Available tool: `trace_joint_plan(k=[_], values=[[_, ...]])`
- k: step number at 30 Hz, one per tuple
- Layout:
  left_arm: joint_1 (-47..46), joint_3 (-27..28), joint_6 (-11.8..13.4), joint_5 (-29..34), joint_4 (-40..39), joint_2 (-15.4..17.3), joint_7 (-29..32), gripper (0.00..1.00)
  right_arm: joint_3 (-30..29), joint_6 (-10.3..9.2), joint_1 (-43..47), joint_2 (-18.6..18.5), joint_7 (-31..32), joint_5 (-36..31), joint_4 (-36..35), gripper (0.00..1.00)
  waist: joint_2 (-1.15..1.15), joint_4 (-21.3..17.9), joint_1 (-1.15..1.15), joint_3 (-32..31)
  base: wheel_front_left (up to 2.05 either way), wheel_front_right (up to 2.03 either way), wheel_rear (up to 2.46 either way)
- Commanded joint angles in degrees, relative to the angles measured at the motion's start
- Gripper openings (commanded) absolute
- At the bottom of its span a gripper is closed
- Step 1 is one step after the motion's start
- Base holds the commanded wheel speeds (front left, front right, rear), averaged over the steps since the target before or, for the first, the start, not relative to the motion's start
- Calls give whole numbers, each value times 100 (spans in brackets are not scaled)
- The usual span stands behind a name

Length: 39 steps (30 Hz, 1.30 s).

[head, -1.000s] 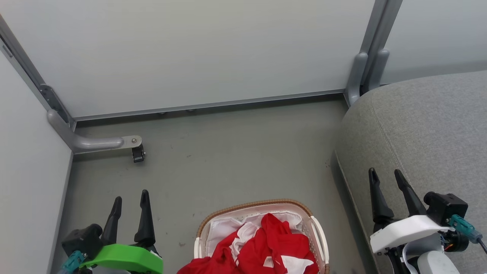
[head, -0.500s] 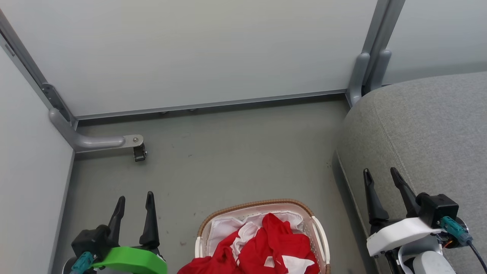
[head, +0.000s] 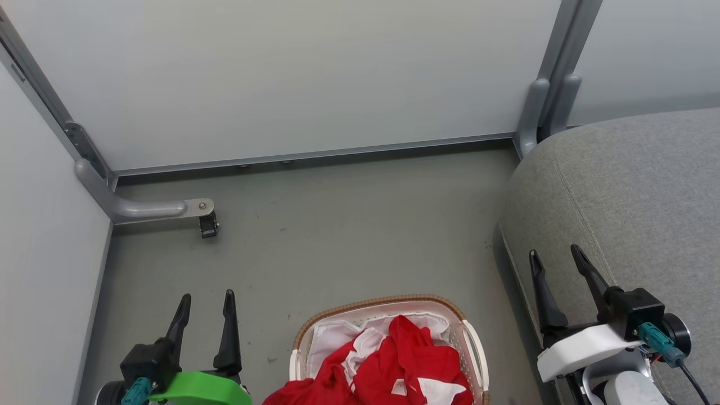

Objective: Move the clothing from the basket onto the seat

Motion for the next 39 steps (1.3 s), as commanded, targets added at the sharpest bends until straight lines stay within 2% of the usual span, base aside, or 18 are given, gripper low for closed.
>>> trace_joint_plan(k=[1, 27, 33, 39], values=[[64, 1, 4, 56, 17, 40, -33, 100, -3, 0, 10, -35, -33, -37, -22, 100, 26, 1, 0, -1, 0, 0, 0], [48, -55, -15, 10, 27, 39, -33, 100, -46, 0, 6, -35, -33, -15, -56, 100, 26, 7, 0, 63, 0, 0, 0], [-231, -203, -41, 124, 32, 38, -26, 100, -117, 0, -144, -35, -33, -78, -163, 100, 26, 25, 0, 393, 0, 0, 0], [-816, -540, -88, 301, 131, 37, -25, 100, -324, -1, -441, -35, -33, -217, -317, 100, 26, 45, 0, 1002, 0, 0, 0]])
